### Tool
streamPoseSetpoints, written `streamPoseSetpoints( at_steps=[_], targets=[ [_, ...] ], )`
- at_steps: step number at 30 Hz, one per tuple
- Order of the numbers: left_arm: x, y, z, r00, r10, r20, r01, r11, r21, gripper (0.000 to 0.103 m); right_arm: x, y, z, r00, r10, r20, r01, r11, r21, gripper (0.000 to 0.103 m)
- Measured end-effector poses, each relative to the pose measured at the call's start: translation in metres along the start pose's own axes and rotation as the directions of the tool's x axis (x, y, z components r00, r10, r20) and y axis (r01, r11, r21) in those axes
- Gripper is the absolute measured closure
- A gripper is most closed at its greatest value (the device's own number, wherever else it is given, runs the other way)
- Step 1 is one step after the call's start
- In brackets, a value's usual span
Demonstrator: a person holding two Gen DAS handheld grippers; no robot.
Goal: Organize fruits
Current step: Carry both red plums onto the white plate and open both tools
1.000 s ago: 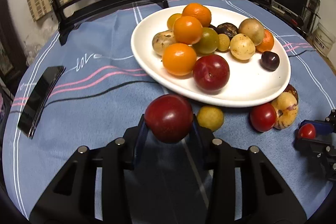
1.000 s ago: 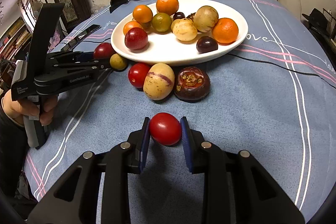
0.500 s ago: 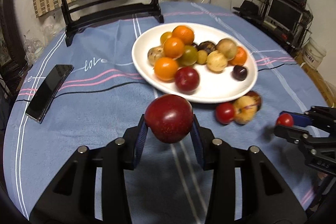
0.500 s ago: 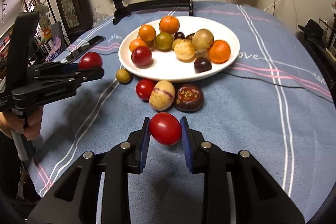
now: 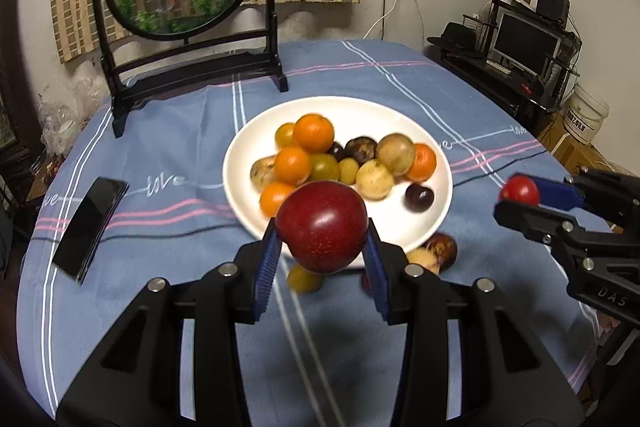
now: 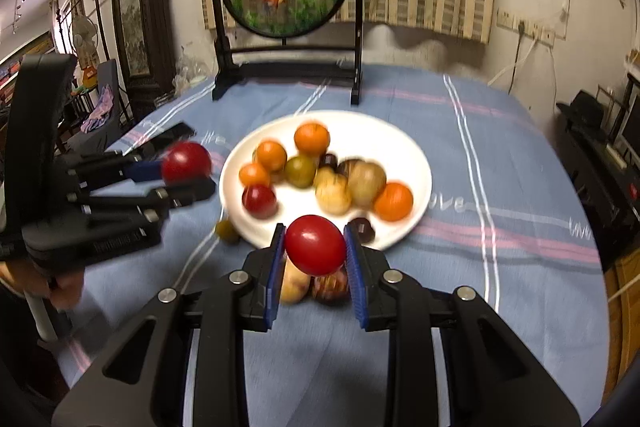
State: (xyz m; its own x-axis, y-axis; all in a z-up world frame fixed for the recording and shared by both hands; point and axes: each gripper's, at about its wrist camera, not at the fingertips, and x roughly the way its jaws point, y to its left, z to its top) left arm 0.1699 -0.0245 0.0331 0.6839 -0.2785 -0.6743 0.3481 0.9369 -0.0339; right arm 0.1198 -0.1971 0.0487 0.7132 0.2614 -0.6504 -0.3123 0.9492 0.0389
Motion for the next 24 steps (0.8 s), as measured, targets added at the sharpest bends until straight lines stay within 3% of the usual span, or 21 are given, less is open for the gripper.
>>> streamPoseSetpoints(
  at_steps=[7, 16, 24],
  targets=[
    [0.037, -0.012, 0.023, 1.0, -0.009, -0.025, 0.009, 1.0, -0.007, 0.062, 0.029, -0.013, 0.031, 1.0, 0.014, 0.025, -0.015, 0.999, 0.029, 0.074],
    [0.083, -0.015, 0.031, 0.996, -0.012, -0.092, 0.01, 1.0, -0.027, 0.062, 0.088, -0.033, 0.052, 1.0, 0.006, -0.028, -0.004, 0.997, 0.073, 0.074],
    [0.101, -0.015, 0.034, 0.993, -0.001, -0.118, -0.002, 1.0, -0.021, 0.061, 0.116, -0.034, 0.057, 0.999, 0.009, -0.049, -0.006, 0.998, 0.069, 0.074]
  ],
)
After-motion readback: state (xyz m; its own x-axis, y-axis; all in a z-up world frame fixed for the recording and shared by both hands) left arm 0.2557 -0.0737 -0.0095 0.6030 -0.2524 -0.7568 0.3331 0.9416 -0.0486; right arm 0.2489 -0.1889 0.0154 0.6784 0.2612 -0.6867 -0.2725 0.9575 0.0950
